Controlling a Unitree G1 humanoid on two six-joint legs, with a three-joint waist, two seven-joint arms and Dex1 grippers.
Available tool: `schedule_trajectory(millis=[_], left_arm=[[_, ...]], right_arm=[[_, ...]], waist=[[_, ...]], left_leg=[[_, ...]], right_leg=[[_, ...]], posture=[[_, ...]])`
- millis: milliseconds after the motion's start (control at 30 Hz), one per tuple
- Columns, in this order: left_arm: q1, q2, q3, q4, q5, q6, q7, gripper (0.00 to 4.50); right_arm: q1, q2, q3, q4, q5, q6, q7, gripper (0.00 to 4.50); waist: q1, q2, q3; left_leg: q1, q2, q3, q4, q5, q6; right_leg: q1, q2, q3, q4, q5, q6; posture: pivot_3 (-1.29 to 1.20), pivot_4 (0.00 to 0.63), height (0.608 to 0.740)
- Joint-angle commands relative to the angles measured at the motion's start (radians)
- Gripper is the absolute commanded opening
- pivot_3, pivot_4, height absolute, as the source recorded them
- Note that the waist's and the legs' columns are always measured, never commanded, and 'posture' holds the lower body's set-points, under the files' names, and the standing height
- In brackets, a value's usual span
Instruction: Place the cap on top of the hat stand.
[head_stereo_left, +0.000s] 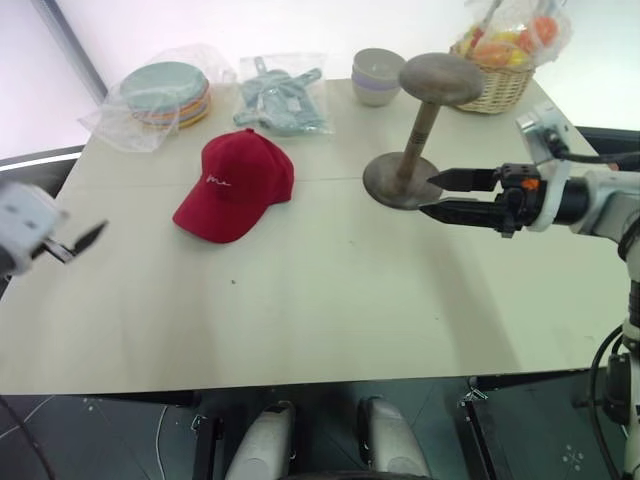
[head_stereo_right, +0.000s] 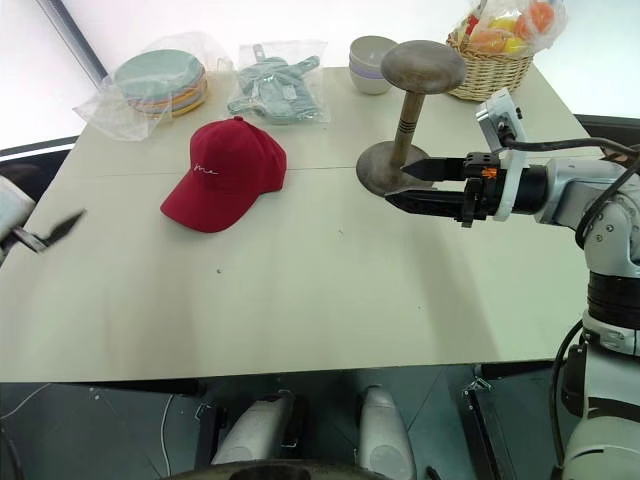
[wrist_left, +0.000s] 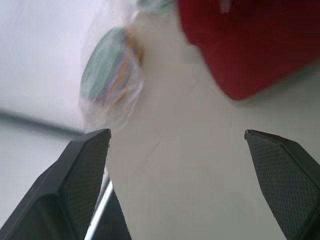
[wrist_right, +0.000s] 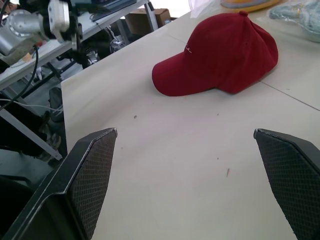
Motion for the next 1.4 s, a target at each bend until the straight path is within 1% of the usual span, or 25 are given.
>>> schedule_trajectory(millis=[33, 100, 167, 267, 333, 400, 500, 600, 733, 900, 1033, 1200, 1233, 1300, 1367, 1400], left_arm=[[-0.043, 0.035, -0.04, 0.117, 0.095, -0.284, 0.052, 4.48], [-0.098, 0.032, -0.097, 0.22, 0.193, -0.459, 0.123, 4.48], [-0.161, 0.027, -0.143, 0.32, 0.288, -0.594, 0.204, 4.48], [-0.246, 0.035, -0.203, 0.438, 0.409, -0.726, 0.309, 4.48], [-0.316, 0.041, -0.249, 0.508, 0.529, -0.811, 0.408, 4.48], [-0.385, 0.041, -0.295, 0.568, 0.639, -0.846, 0.515, 4.48], [-0.48, 0.033, -0.392, 0.646, 0.811, -0.827, 0.705, 4.48], [-0.567, 0.026, -0.516, 0.713, 0.965, -0.776, 0.895, 4.48], [-0.674, 0.004, -0.674, 0.794, 1.101, -0.713, 1.079, 4.48], [-0.811, -0.054, -0.818, 0.917, 1.172, -0.616, 1.208, 4.48], [-0.91, -0.127, -0.892, 0.992, 1.177, -0.551, 1.266, 4.48], [-0.988, -0.207, -0.98, 1.042, 1.178, -0.521, 1.298, 4.48], [-0.997, -0.215, -0.994, 1.049, 1.177, -0.521, 1.3, 4.24], [-1.011, -0.23, -1.011, 1.061, 1.163, -0.522, 1.289, 3.57], [-1.022, -0.243, -1.021, 1.068, 1.148, -0.526, 1.278, 2.62], [-1.025, -0.247, -1.025, 1.07, 1.142, -0.528, 1.274, 2.06]], right_arm=[[-0.015, -0.014, -0.001, 0.001, -0.015, -0.051, 0.002, 4.5], [-0.01, -0.013, -0.003, 0.008, -0.019, -0.064, -0.001, 4.5], [-0.006, -0.009, -0.005, 0.014, -0.023, -0.073, -0.011, 4.5], [0.003, -0.013, -0.005, 0.011, -0.023, -0.081, -0.018, 4.5], [0.009, -0.02, -0.01, 0.005, -0.021, -0.082, -0.023, 4.5], [0.01, -0.024, -0.015, 0.001, -0.018, -0.08, -0.031, 4.5], [0.015, -0.028, -0.018, -0.005, -0.019, -0.081, -0.043, 4.5], [0.021, -0.035, -0.024, -0.021, -0.014, -0.074, -0.057, 4.5], [0.021, -0.042, -0.032, -0.03, -0.01, -0.07, -0.074, 4.5], [0.025, -0.039, -0.04, -0.044, -0.002, -0.066, -0.1, 4.5], [0.032, -0.033, -0.043, -0.058, 0.005, -0.063, -0.12, 4.5], [0.037, -0.033, -0.049, -0.074, 0.014, -0.057, -0.148, 4.5], [0.039, -0.035, -0.052, -0.078, 0.017, -0.056, -0.152, 4.5], [0.043, -0.039, -0.06, -0.086, 0.024, -0.052, -0.162, 4.5], [0.052, -0.042, -0.068, -0.094, 0.028, -0.049, -0.172, 4.5], [0.056, -0.042, -0.072, -0.097, 0.028, -0.049, -0.176, 4.5]], waist=[[0.0, 0.0, 0.0], [0.002, 0.0, 0.0], [0.004, 0.0, 0.0], [0.001, 0.0, 0.0], [0.001, 0.0, 0.0], [0.001, 0.0, 0.0], [0.002, 0.0, 0.0], [0.0, 0.0, 0.0], [0.001, -0.001, 0.0], [0.003, -0.001, 0.0], [0.003, -0.001, -0.001], [0.002, -0.002, -0.001], [0.002, -0.002, -0.001], [0.001, -0.002, -0.001], [0.001, -0.002, -0.001], [0.002, -0.002, -0.001]], left_leg=[[0.0, 0.0, 0.0, 0.0, 0.0, 0.0], [0.0, 0.0, 0.0, 0.0, 0.0, 0.0], [0.0, -0.001, 0.0, 0.0, 0.0, 0.001], [0.0, -0.001, 0.0, 0.0, 0.0, 0.001], [0.0, -0.001, 0.001, 0.0, 0.0, 0.001], [0.0, -0.001, 0.001, 0.001, 0.0, 0.001], [0.0, -0.001, 0.001, 0.001, 0.0, 0.001], [0.0, -0.001, 0.001, 0.001, 0.0, 0.001], [0.0, -0.001, 0.001, 0.001, 0.0, 0.001], [0.0, -0.002, 0.001, 0.002, 0.0, 0.001], [-0.001, -0.002, 0.001, 0.002, 0.0, 0.001], [-0.001, -0.002, 0.001, 0.002, 0.0, 0.001], [-0.001, -0.002, 0.001, 0.002, 0.0, 0.001], [-0.001, -0.002, 0.001, 0.002, 0.0, 0.001], [-0.001, -0.002, 0.001, 0.002, 0.0, 0.001], [-0.001, -0.002, 0.001, 0.002, 0.0, 0.001]], right_leg=[[0.0, 0.0, 0.0, 0.0, 0.0, 0.0], [0.0, 0.0, 0.0, 0.0, 0.0, 0.0], [0.0, -0.001, -0.001, 0.0, 0.0, 0.0], [0.0, -0.001, -0.001, 0.001, 0.0, 0.0], [0.0, 0.0, -0.001, 0.001, 0.0, 0.0], [0.0, 0.0, -0.001, 0.002, 0.0, 0.0], [0.0, 0.002, -0.001, 0.002, 0.0, 0.0], [0.0, 0.002, -0.001, 0.003, 0.0, 0.001], [0.0, 0.003, -0.001, 0.003, 0.0, 0.001], [0.0, 0.003, -0.001, 0.003, 0.0, 0.001], [0.0, 0.003, -0.002, 0.004, 0.0, 0.001], [0.0, 0.003, -0.002, 0.005, 0.0, 0.001], [0.0, 0.003, -0.002, 0.005, 0.0, 0.001], [-0.001, 0.003, -0.002, 0.005, 0.0, 0.001], [-0.001, 0.003, -0.001, 0.005, 0.0, 0.001], [-0.001, 0.003, -0.001, 0.005, 0.0, 0.001]], posture=[[0.0, 0.15, 0.74], [0.0, 0.15, 0.74], [0.0, 0.15, 0.74], [0.0, 0.15, 0.74], [0.0, 0.15, 0.74], [0.0, 0.15, 0.74], [0.0, 0.15, 0.74], [0.0, 0.15, 0.74], [0.0, 0.15, 0.74], [0.0, 0.15, 0.74], [0.0, 0.15, 0.74], [0.0, 0.15, 0.74], [0.0, 0.15, 0.74], [0.0, 0.15, 0.74], [0.0, 0.15, 0.74], [0.0, 0.15, 0.74]])
